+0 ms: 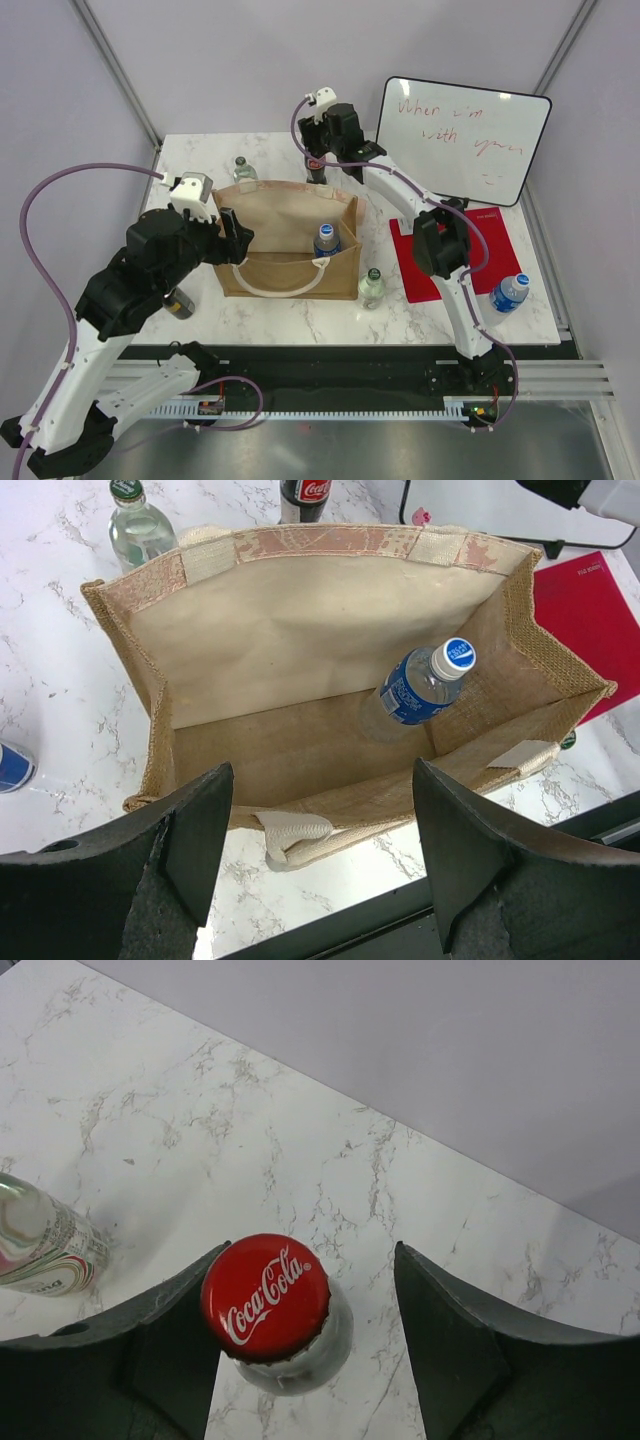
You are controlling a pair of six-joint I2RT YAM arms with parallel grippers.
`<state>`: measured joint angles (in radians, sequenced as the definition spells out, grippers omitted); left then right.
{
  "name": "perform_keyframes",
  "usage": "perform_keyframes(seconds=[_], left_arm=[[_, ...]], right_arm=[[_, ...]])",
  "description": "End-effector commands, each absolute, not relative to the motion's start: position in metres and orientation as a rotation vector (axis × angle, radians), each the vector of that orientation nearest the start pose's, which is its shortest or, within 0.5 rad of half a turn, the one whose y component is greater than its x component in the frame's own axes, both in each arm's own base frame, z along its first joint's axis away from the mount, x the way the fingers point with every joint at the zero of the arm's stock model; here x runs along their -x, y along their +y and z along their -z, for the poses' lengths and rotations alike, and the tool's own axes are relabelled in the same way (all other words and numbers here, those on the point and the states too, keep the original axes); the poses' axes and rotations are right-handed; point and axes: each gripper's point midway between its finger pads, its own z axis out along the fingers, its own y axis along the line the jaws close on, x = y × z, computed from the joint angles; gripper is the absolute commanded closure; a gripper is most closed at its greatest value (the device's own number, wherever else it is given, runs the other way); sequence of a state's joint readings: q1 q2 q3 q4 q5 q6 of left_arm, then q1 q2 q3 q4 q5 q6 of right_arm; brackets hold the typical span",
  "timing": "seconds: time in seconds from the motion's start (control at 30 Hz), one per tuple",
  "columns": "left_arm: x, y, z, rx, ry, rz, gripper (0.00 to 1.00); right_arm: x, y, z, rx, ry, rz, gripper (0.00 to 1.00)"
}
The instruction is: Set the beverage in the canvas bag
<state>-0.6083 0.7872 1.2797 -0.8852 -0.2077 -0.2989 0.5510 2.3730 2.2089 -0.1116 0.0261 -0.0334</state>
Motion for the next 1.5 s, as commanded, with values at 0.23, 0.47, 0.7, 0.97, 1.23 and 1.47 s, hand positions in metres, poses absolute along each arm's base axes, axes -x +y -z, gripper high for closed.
perform_keyframes(seconds=[0.23,0.47,0.7,0.97,1.23,1.47], left_arm=[[-0.210,-0.117,-0.337,-0.151,1.972,0.401,0.21],[-0.213,-0.109,-0.329,-0.122,1.983,0.346,0.21],[-0.218,-0.103,-0.314,-0.097,2.010,0.286,0.21],[-0.215,-0.106,-0.297,-0.080,2.054,0.301,0.21],[-0.216,-0.108,-0.302,-0.102,2.046,0.310,0.21],[-0.218,-0.103,-0.313,-0.112,2.014,0.282,0.20]], right_arm=[[-0.595,0.362,-0.254,0.536,1.656,-0.394,0.67],[-0.591,0.353,-0.306,0.513,1.543,-0.362,1.00],[-0.581,0.336,-0.362,0.468,1.437,-0.312,1.00],[-0.569,0.325,-0.413,0.446,1.358,-0.303,1.00],[-0.546,0.313,-0.462,0.431,1.304,-0.304,1.00],[-0.513,0.299,-0.505,0.454,1.270,-0.292,1.00]])
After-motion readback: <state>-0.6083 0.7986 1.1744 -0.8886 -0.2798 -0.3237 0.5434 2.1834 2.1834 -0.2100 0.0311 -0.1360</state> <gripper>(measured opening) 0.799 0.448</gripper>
